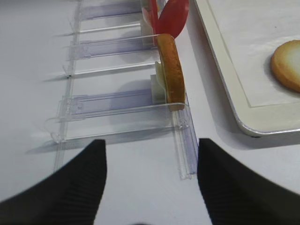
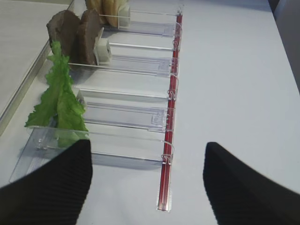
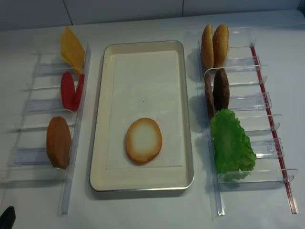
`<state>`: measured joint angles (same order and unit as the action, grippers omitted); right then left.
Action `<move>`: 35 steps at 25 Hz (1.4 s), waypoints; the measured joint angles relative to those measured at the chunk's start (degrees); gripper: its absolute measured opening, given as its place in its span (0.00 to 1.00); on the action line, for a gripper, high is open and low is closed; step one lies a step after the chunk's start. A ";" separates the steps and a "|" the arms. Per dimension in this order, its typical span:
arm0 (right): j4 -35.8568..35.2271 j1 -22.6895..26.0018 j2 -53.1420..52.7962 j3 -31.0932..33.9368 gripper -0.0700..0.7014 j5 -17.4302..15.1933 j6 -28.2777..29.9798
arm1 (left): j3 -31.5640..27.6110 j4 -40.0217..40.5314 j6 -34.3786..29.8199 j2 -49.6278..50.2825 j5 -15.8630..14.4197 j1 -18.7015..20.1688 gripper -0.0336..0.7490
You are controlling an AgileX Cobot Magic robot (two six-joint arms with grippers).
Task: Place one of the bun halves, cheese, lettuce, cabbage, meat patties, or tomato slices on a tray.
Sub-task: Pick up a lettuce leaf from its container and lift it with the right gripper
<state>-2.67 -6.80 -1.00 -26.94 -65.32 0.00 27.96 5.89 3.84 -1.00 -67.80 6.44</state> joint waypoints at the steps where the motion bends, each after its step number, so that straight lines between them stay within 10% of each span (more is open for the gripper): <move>1: 0.00 0.00 0.00 0.00 0.76 0.00 0.00 | 0.00 0.00 0.00 0.00 0.00 0.00 0.57; 17: -0.40 0.00 0.00 0.00 0.76 0.00 0.00 | 0.00 0.00 0.00 0.00 0.00 0.00 0.57; 35: -18.45 0.00 20.60 -5.08 0.65 1.19 3.46 | 0.00 0.00 0.00 0.00 0.00 0.00 0.57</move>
<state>-21.12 -6.80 19.60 -32.02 -64.13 3.46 27.96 5.89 3.84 -1.00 -67.80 6.44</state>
